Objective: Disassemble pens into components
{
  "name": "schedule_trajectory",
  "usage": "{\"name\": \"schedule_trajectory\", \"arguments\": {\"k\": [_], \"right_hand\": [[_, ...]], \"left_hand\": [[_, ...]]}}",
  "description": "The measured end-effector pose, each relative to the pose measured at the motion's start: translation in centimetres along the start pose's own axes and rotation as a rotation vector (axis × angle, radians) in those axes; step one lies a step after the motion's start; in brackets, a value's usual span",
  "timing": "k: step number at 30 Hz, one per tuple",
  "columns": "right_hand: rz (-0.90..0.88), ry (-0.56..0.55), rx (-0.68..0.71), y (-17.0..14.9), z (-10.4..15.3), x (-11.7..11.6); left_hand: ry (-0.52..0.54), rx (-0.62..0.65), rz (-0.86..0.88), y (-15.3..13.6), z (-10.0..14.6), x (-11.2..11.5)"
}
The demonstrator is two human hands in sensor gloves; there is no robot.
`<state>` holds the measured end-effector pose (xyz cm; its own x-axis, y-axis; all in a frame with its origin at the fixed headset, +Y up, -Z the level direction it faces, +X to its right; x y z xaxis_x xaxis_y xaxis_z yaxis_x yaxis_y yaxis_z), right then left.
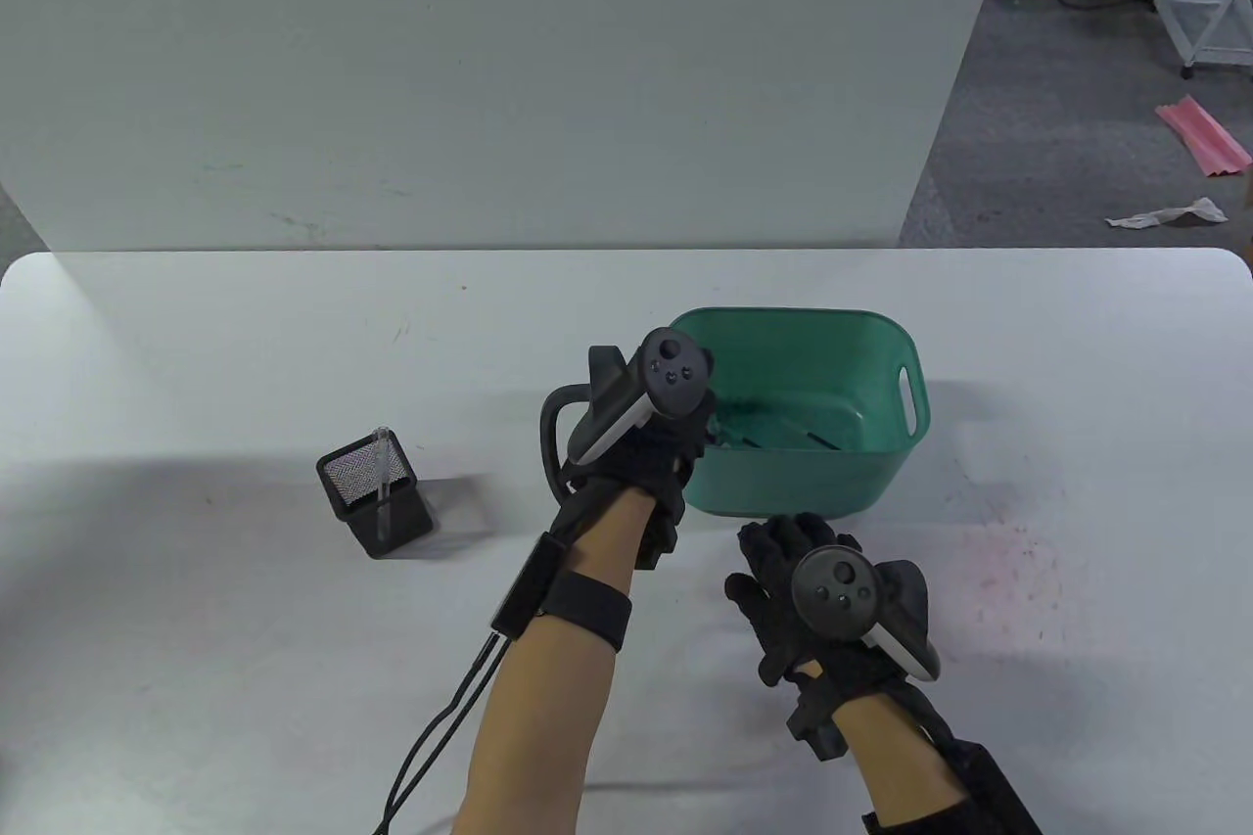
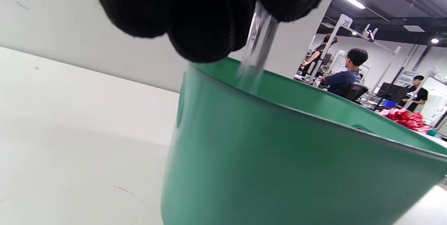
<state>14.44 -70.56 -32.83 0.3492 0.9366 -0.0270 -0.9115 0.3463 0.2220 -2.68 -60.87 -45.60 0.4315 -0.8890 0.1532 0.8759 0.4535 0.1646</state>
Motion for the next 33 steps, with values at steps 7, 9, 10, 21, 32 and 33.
{"name": "schedule_trajectory", "arguments": {"k": [7, 9, 10, 21, 32, 33], "right_hand": [[-0.003, -0.006, 0.003, 0.0, 0.0, 0.0], [-0.001, -0.007, 0.009, 0.2, 0.0, 0.0], [0.0, -0.007, 0.01, 0.2, 0.0, 0.0], [0.0, 0.012, 0.01, 0.3, 0.0, -0.3], [0.003, 0.028, 0.009, 0.6, -0.1, -0.7], [0.002, 0.029, 0.009, 0.6, -0.1, -0.7]], "left_hand": [[0.142, 0.054, -0.054, -2.7, 1.6, -3.6], [0.141, 0.02, -0.13, -4.6, 2.2, -5.0], [0.137, 0.004, -0.159, -5.3, 2.3, -5.4], [0.066, -0.275, -0.312, -18.2, 4.9, -9.1], [-0.09, -0.373, -0.435, -23.6, 4.5, -6.4], [-0.101, -0.382, -0.446, -23.7, 4.3, -6.1]]}}
Point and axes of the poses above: the tracker on the back of each hand, its own y axis roughly to the thumb side, its own z axis roughly from the fingertips to the wrist, x = y × z, the point moved 3 cm from there along -z, roughly from the wrist to the fingertips, and after that the axes turned 7 degrees about z, right-handed, at the moved point
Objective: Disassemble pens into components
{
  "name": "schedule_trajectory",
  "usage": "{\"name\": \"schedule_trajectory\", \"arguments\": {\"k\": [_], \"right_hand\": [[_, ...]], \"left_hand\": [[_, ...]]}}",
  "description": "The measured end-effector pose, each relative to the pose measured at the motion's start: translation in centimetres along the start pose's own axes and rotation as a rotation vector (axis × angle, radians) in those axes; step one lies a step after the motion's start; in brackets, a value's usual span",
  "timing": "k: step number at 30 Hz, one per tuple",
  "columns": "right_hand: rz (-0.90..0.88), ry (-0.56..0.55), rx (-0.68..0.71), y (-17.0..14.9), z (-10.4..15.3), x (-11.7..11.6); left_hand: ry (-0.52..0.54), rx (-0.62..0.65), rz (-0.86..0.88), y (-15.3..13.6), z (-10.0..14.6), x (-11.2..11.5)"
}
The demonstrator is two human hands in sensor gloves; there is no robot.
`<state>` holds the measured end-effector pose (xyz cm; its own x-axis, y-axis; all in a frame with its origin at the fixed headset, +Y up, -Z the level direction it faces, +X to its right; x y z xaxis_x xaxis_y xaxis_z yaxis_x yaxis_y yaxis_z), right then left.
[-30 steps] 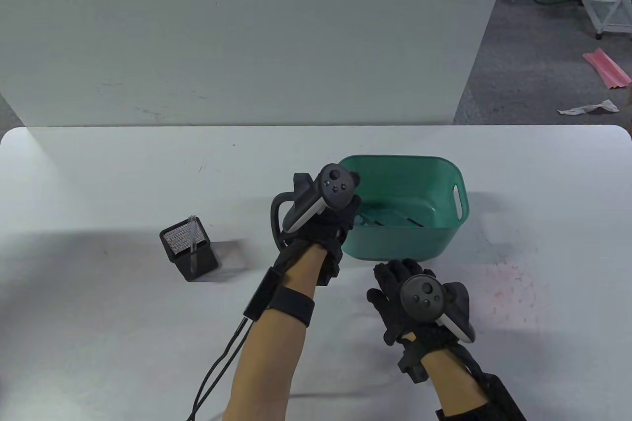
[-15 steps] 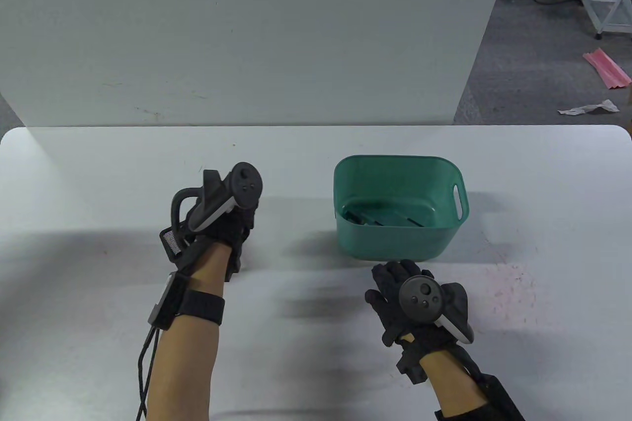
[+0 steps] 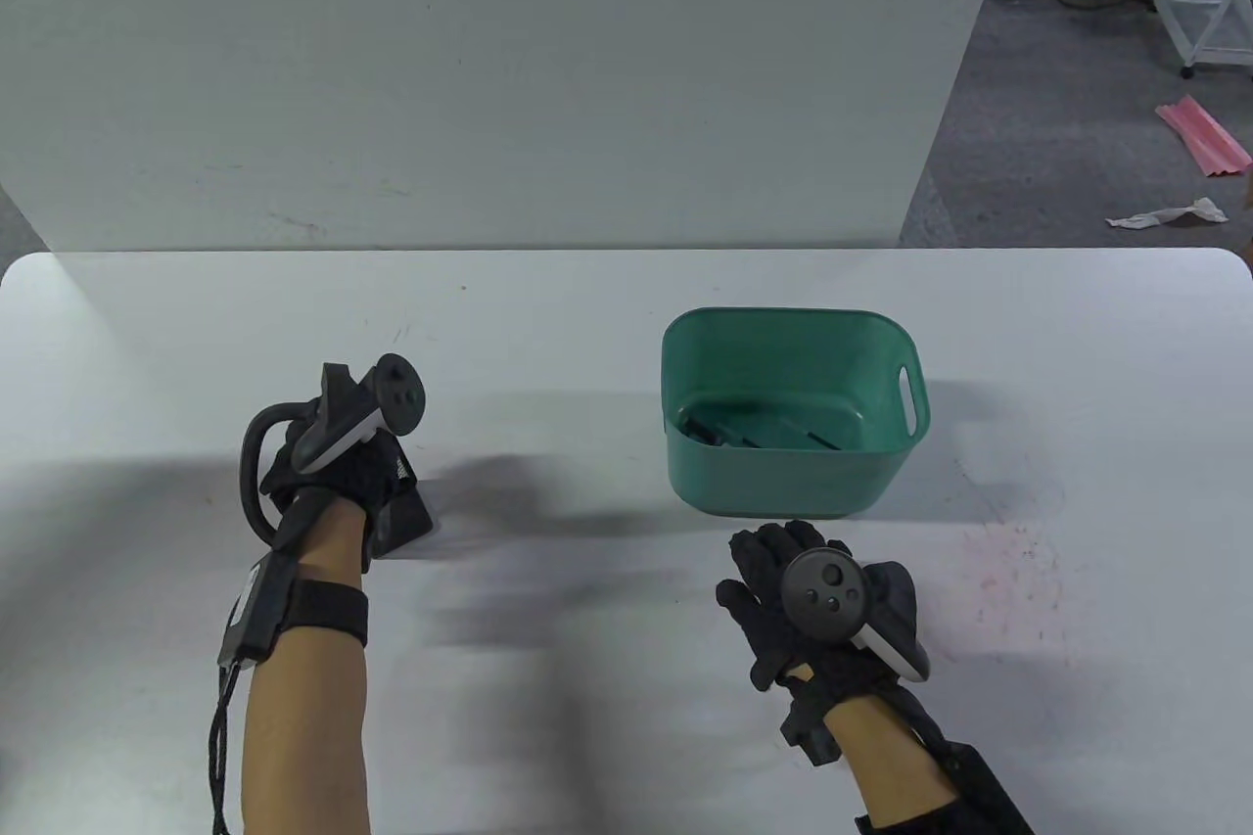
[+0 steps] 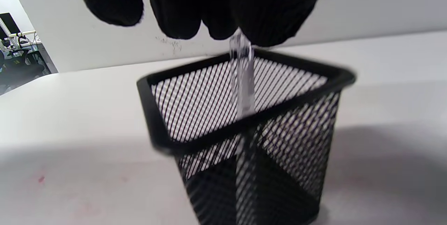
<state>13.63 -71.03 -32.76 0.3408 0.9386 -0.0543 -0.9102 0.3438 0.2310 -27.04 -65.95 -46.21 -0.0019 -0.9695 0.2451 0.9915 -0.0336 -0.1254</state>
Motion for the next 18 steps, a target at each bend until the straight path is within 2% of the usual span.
{"name": "schedule_trajectory", "arguments": {"k": [6, 12, 18], "right_hand": [[-0.004, 0.011, -0.006, -0.1, 0.0, -0.1], [-0.013, 0.022, -0.008, -0.1, 0.0, -0.2], [-0.018, 0.028, -0.003, 0.0, -0.1, -0.3]], "left_hand": [[-0.02, -0.007, -0.02, 0.2, -1.2, 1.0], [0.048, 0.011, -0.009, -0.1, -1.3, 0.7], [0.066, 0.021, 0.027, -1.1, -1.1, 0.6]]}}
Point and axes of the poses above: the tracker on the back of each hand, its own y axis roughly to the thumb side, its own z axis roughly from the fingertips to the wrist, x = y × z, the point moved 3 cm from there along -z, roughly from the wrist to the fingertips, and after that the axes turned 7 degrees about z, right-handed, at the moved point
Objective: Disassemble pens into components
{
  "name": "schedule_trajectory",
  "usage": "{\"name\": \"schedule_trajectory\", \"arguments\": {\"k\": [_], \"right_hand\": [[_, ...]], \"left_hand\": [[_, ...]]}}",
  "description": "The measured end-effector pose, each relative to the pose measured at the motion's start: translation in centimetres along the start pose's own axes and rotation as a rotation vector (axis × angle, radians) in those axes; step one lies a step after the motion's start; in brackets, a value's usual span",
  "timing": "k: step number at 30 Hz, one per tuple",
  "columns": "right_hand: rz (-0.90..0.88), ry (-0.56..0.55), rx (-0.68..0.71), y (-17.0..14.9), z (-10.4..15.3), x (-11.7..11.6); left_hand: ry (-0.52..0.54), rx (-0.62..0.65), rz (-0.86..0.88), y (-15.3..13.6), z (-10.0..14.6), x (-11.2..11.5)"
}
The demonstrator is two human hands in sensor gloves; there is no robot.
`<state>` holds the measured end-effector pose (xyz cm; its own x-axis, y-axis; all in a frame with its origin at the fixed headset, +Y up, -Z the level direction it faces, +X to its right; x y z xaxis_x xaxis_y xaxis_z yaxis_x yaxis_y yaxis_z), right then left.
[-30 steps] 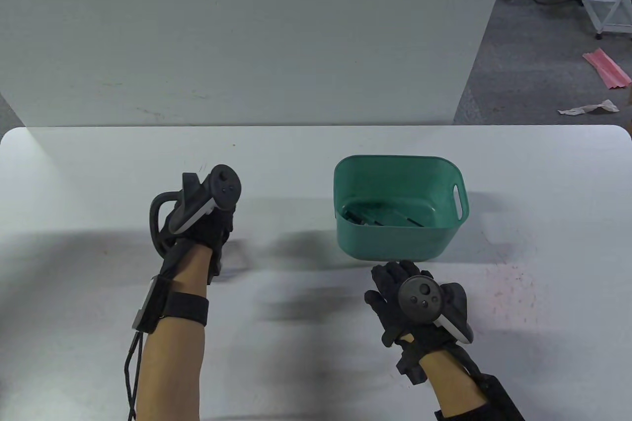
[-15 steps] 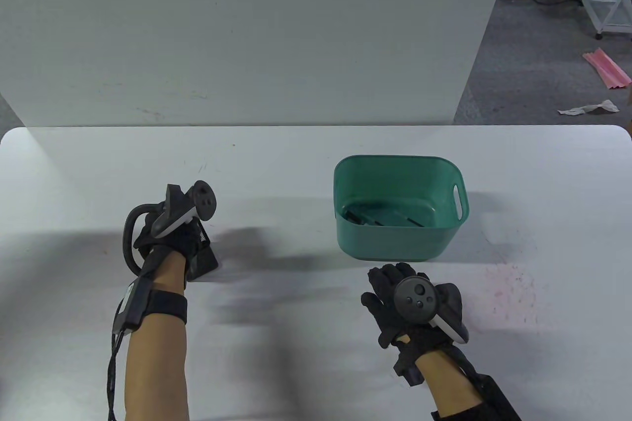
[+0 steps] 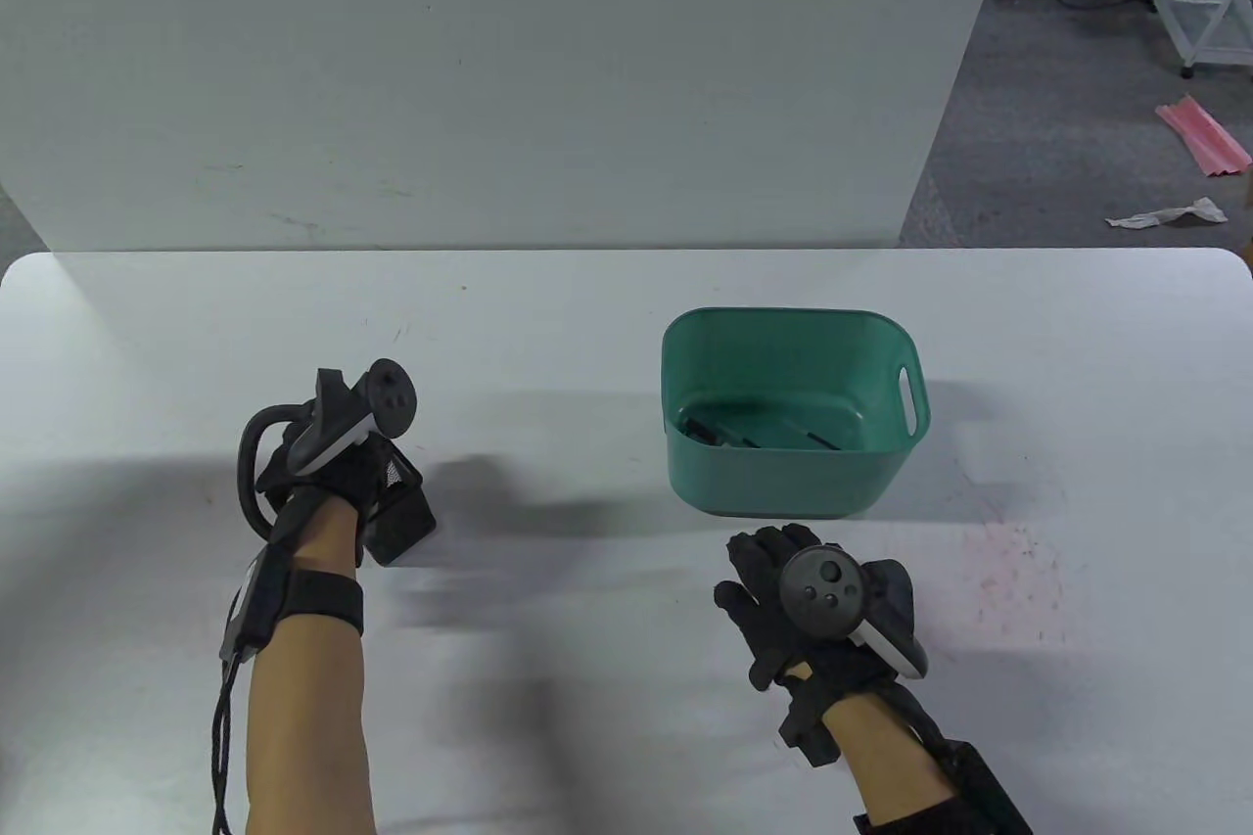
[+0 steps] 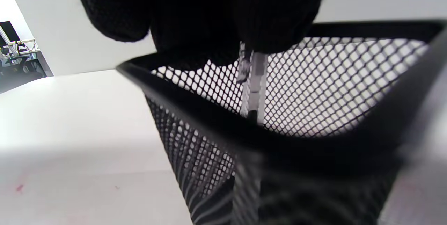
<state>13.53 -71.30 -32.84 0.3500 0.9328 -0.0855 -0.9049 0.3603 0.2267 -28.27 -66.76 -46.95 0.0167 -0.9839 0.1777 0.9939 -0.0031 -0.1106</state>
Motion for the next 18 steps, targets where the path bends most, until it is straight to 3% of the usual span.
{"name": "schedule_trajectory", "arguments": {"k": [11, 18], "right_hand": [[-0.008, -0.007, -0.006, -0.1, -0.1, 0.1], [-0.01, -0.024, -0.003, -0.2, 0.0, 0.5]], "left_hand": [[0.071, 0.017, 0.038, 0.0, 1.6, -2.8], [0.21, 0.021, 0.097, -0.2, 5.2, -6.7]]}}
Point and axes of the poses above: the tracker on the back of each hand, its own y axis roughly to the thumb side, its own z axis roughly from the fingertips to the wrist, x = y × z, the point moved 3 cm from there along -z, roughly from the wrist to the fingertips, and after that the axes turned 7 degrees about z, right-handed, at the moved point
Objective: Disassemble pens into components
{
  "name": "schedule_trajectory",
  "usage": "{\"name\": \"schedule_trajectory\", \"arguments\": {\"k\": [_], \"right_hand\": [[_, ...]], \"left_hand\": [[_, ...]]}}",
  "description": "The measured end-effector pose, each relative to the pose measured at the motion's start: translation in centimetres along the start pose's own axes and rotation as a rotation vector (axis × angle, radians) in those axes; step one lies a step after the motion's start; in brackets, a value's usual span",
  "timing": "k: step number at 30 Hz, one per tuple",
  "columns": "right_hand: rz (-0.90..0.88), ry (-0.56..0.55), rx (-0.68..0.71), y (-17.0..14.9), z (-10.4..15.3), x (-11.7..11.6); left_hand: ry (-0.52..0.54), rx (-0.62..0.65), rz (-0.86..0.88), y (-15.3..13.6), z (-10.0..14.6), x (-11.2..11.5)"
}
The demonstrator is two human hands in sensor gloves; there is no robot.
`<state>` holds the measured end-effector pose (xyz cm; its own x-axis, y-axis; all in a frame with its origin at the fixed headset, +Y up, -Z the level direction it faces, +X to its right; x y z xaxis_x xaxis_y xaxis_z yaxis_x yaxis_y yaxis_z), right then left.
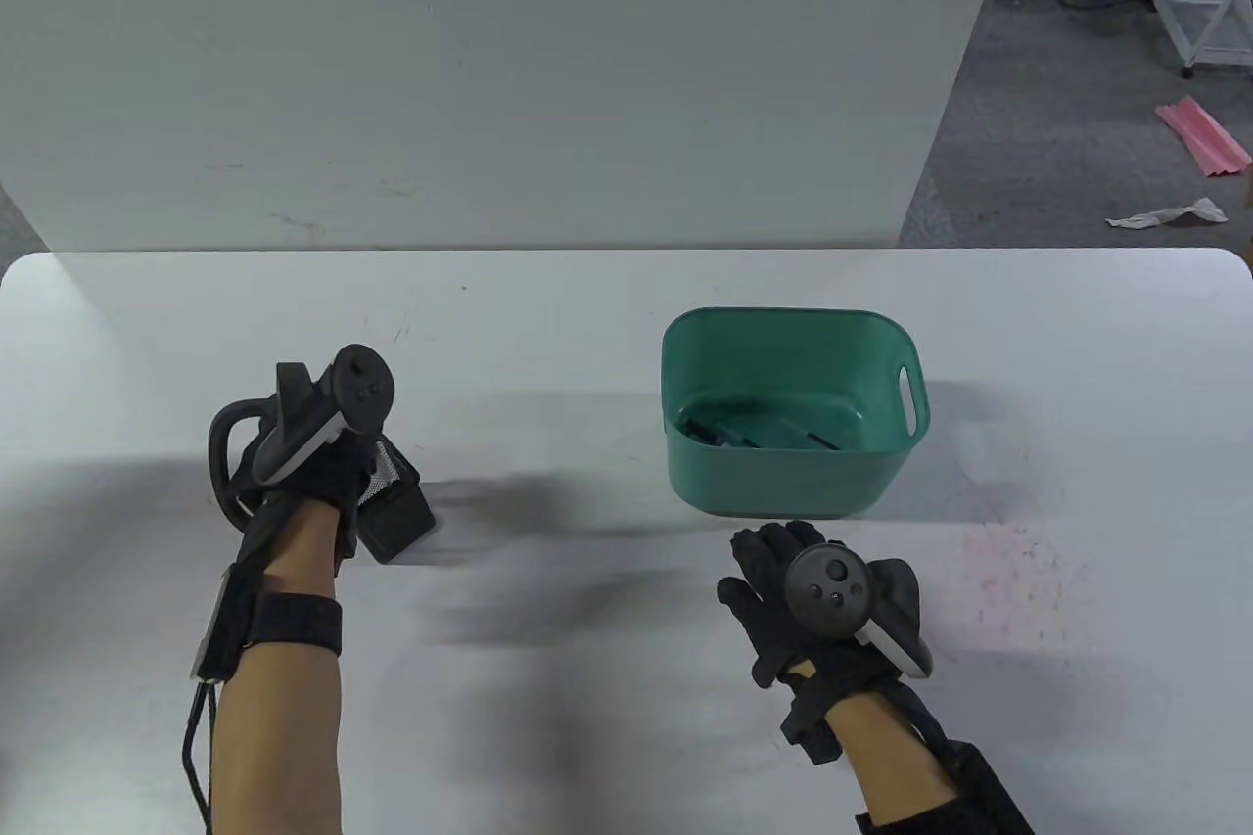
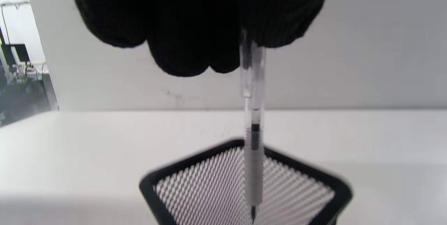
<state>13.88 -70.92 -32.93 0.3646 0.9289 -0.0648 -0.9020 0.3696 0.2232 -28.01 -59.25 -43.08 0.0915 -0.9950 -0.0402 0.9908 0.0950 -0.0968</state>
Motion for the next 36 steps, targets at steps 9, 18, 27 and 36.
{"name": "schedule_trajectory", "arguments": {"k": [9, 18, 27, 36], "right_hand": [[0.001, -0.021, 0.014, 0.2, 0.1, 0.4], [-0.061, -0.034, 0.017, 0.0, 0.1, 0.4], [-0.177, -0.04, 0.049, 0.2, 0.2, 0.2], [-0.362, 0.001, 0.108, 0.9, 0.1, -0.7]], "left_hand": [[0.238, 0.057, 0.196, 0.2, 5.3, -4.8], [0.243, 0.247, 0.764, 3.0, 9.2, 0.5], [-0.01, 0.311, 1.011, 6.0, 9.9, 8.5], [-0.15, 0.358, 1.105, 7.9, 10.6, 10.9]]}}
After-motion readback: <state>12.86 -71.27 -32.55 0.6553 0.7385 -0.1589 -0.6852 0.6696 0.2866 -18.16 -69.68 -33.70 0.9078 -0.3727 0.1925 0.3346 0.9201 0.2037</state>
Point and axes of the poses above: the tracker on the back of each hand, its own y axis roughly to the thumb side, its own z axis roughly from the fingertips to the wrist, x = y × z, the point moved 3 cm from there along -z, roughly from the wrist to the fingertips, and after that the axes turned 7 degrees about z, right-handed, at the moved point
